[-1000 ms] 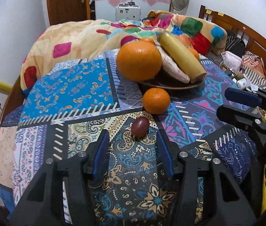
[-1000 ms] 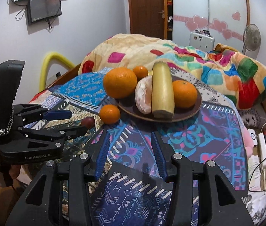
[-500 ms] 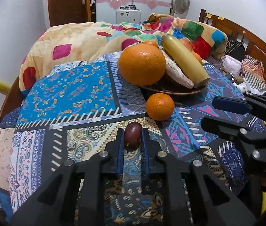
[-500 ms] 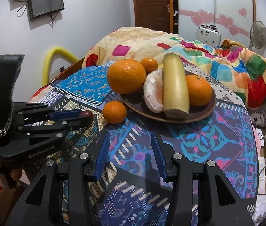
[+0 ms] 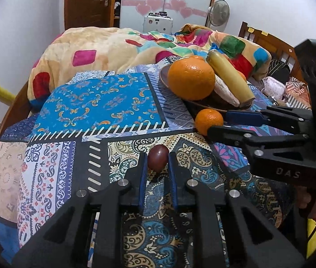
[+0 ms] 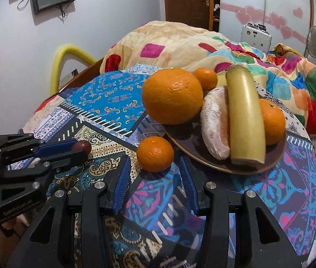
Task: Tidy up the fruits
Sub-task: 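Carry the date to the plate with the left tool while the right tool carries the mandarin there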
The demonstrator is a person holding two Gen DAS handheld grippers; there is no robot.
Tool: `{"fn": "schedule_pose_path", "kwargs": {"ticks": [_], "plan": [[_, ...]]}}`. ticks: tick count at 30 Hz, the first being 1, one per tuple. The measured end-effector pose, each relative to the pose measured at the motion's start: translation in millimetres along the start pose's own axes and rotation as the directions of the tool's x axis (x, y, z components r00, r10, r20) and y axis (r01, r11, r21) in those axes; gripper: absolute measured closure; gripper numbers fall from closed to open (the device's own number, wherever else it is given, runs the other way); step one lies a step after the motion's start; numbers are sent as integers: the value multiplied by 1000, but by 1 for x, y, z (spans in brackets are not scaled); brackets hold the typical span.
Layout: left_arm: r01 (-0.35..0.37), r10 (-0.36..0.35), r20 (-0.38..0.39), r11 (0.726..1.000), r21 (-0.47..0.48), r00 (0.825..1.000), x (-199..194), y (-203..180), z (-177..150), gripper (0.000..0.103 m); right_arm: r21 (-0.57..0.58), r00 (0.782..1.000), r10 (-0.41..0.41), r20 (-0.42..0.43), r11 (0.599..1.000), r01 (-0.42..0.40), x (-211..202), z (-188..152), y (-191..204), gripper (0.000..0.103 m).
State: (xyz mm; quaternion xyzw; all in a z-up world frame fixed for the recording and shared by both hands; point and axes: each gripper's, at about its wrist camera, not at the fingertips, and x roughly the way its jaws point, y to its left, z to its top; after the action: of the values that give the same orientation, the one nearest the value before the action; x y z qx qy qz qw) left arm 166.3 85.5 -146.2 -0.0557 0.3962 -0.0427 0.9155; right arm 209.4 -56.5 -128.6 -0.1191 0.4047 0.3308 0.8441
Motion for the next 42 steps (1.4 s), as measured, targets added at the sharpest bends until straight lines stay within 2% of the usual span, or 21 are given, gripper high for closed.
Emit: {"fn": "schedule_pose_path", "kwargs": {"ticks": [5, 7, 16, 23, 30, 36, 42], "plan": [[6, -6, -4, 1000, -9, 1000, 4, 2, -1, 85, -16, 1000, -7, -5, 1000, 7, 5, 4, 3, 63], [3, -3, -5, 1000, -8, 1000, 5, 1, -1, 85, -19, 1000, -18, 1, 1000, 18, 5, 4, 3, 70], [-26, 27, 29, 999, -20, 999, -6, -5, 13, 85, -7, 999, -2, 35, 1000, 2, -16, -4, -5, 70], [-11, 13, 60, 999, -33, 998, -10, -17, 34, 85, 34, 993, -55, 100, 998, 52, -52, -8, -33, 70], [-5, 2, 102, 999, 33, 995, -8, -46, 63, 85, 83, 979, -125, 162, 990, 113, -75, 2, -65, 70], [-5, -5, 125, 997, 75, 992, 6, -64, 91, 85, 106, 971, -142, 193, 987, 124, -73, 14, -87, 70], [5, -15, 111, 996, 92, 994, 29, -74, 116, 85, 107, 968, -146, 202, 986, 127, -58, 27, -102, 70]]}}
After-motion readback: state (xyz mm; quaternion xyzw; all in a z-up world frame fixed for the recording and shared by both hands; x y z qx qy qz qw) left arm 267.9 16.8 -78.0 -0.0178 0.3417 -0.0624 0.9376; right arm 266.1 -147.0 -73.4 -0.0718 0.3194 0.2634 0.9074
